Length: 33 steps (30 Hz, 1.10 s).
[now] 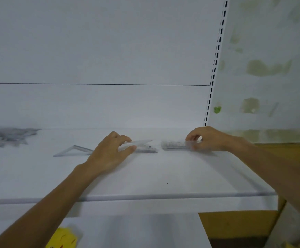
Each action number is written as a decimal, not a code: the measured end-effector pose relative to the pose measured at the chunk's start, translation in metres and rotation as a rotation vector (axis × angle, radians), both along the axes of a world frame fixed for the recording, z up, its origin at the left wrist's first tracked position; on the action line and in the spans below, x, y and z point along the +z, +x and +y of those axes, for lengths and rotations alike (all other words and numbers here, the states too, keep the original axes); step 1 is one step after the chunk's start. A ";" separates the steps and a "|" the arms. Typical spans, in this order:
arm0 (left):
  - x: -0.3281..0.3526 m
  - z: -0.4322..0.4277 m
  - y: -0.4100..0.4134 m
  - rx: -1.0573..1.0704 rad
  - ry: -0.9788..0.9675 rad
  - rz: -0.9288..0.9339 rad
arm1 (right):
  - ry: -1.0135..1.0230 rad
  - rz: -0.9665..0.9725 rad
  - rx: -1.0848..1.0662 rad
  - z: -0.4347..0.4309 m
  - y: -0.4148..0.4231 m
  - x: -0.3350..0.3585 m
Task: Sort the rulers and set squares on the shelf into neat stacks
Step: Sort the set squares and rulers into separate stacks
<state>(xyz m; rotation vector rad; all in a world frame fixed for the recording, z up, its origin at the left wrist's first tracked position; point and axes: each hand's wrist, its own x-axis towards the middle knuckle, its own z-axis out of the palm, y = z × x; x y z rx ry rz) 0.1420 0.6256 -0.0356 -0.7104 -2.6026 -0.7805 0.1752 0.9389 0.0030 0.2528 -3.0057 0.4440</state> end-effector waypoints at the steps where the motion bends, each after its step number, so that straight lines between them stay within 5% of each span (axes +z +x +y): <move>1: 0.000 -0.003 0.000 0.002 0.004 -0.004 | 0.011 -0.005 -0.001 -0.001 0.000 0.000; 12: 0.010 -0.074 -0.006 0.027 -0.015 -0.040 | 0.111 0.024 -0.107 -0.025 -0.005 -0.001; 18: 0.018 -0.129 -0.023 0.042 -0.045 -0.086 | -0.012 0.256 0.010 -0.123 -0.003 -0.018; 25: 0.011 -0.159 -0.042 -0.002 -0.071 -0.089 | -0.144 0.205 0.145 -0.240 0.016 -0.041; 33: -0.002 -0.153 -0.061 -0.171 -0.008 -0.126 | -0.086 0.253 0.021 -0.270 0.020 -0.053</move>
